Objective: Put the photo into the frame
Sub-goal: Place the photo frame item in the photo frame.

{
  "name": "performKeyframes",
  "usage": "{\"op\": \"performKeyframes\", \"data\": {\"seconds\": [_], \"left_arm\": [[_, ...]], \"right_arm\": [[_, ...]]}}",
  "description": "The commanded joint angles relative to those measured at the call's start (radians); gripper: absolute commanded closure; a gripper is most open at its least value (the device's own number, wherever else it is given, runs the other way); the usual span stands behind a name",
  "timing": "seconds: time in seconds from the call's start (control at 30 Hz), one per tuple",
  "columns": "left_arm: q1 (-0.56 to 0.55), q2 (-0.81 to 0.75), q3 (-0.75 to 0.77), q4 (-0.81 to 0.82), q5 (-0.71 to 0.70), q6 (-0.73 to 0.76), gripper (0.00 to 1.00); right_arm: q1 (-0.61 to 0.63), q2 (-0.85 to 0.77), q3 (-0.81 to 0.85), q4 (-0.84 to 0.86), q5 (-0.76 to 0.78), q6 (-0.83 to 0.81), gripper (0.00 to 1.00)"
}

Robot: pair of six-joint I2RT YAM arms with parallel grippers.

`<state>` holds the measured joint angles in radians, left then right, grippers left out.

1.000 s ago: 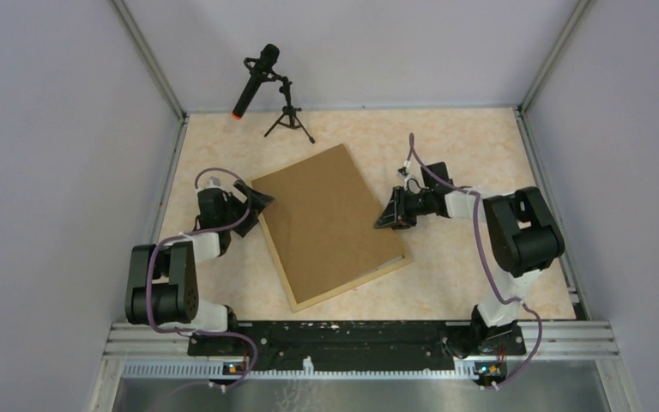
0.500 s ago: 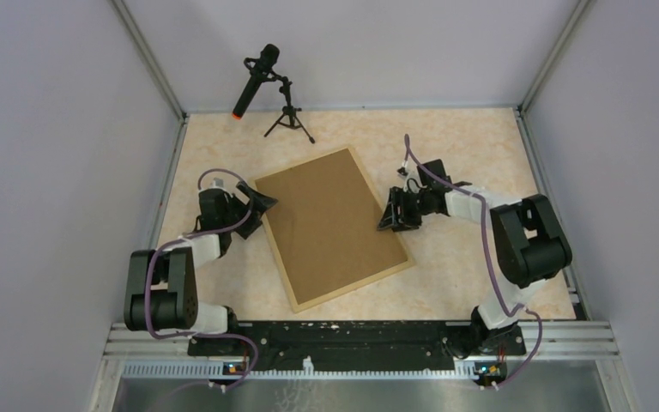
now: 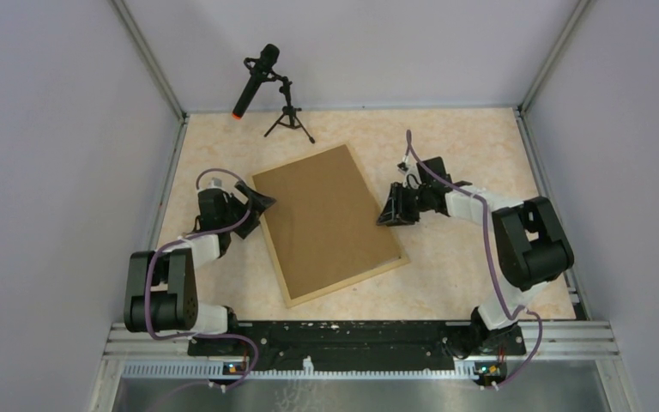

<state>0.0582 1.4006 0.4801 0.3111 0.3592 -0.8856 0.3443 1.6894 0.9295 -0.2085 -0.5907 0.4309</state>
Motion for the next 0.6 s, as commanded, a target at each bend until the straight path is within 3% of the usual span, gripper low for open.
{"op": "performKeyframes", "data": {"seconds": [0.0,0.1,0.23,0.43,0.57], "left_arm": [[-0.015,0.006,-0.009,0.034,0.057,-0.008,0.02],[-0.015,0.011,-0.011,0.041,0.06,-0.009,0.02],[-0.017,0.015,-0.012,0.043,0.062,-0.009,0.02],[-0.017,0.001,-0.009,0.015,0.051,0.004,0.01],[-0.017,-0.057,0.017,-0.112,0.001,0.023,0.02]], "right_arm": [[0.05,-0.055,0.006,0.165,-0.059,0.068,0.68],[0.057,-0.061,-0.002,0.197,-0.051,0.069,0.71],[0.066,-0.056,0.003,0.16,-0.001,0.05,0.68],[0.078,-0.048,0.022,0.036,0.101,-0.016,0.48],[0.083,-0.076,0.054,-0.054,0.164,-0.074,0.34]]}}
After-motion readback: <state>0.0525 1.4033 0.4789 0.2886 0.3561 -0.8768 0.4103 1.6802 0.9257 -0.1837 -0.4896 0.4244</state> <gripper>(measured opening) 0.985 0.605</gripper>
